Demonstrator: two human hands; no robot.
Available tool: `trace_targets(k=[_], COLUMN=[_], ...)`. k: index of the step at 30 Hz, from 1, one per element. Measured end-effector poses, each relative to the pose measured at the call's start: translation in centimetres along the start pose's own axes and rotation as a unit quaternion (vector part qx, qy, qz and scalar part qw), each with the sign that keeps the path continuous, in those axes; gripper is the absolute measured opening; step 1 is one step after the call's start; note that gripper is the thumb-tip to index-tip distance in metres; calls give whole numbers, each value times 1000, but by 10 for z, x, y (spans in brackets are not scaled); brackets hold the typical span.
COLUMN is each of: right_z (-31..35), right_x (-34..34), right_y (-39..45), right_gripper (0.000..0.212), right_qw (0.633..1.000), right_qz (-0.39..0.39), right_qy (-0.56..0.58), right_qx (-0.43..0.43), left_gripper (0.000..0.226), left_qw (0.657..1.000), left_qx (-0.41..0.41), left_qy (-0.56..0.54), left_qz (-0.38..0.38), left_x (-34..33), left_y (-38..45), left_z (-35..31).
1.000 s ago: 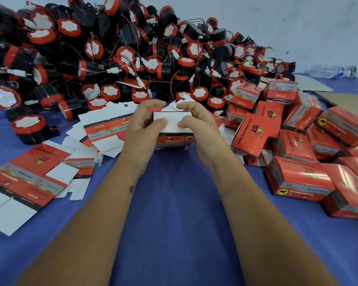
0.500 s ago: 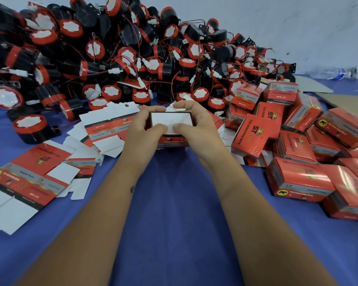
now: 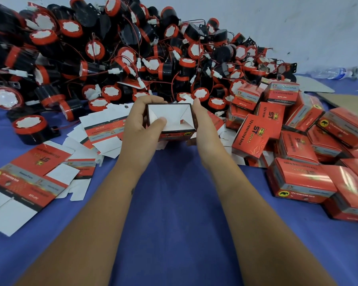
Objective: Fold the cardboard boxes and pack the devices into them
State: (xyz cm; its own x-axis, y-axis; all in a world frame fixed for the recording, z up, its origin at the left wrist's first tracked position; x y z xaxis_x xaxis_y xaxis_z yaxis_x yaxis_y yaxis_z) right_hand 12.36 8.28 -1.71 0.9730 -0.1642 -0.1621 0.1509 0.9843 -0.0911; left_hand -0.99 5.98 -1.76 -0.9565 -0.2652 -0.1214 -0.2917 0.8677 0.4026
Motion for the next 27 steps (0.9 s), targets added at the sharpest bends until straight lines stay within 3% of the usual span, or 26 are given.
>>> trace_targets(k=[4,7,11,15,21,24,27], right_z=[6,10,12,13,20,25,31], right_x=[-10,-13,-13,-14,-6,-3,-6], right_y=[-12,-18,-23,-24,-27,-34,-43], right_gripper=[30,28,28,35,31,36,41], right_qw=[993,984,981,982,956,895,745], right_qz=[54,50,60,50,76,9,-101], right_qy=[35,14,19,-14,-52,-166,-289], right_qx=[103,172,185,183,280,414,593], left_gripper=[51,61,60,52,37,46,54], left_qw=[999,999,999,998,986,977,985], left_qx=[-18,-7,2,-49,32,70,106], left_qy=[37,8,-24,10,-162,-200,-132], left_qz=[21,34,42,30,-17,-29,-24], left_x=[-2,-1,-2,-3,-2,0,3], left_y=[-1,-3,-3,-2,4,10,10], left_z=[-1,1,2,-2,-8,-7,0])
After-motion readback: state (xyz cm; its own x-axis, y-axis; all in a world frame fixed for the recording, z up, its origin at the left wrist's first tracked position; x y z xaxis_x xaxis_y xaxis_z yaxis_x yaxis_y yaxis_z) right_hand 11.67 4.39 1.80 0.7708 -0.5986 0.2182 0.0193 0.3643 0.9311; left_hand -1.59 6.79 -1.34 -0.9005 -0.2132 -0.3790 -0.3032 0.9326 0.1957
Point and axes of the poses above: each hand's wrist, its own y-axis towards the middle knuckle, its own x-axis out of the back of the hand, z = x × y, the point moved 3 cm from there along y, towards the middle knuckle, and after that the axes turned 9 degrees about -z, right-handed, at the moved point
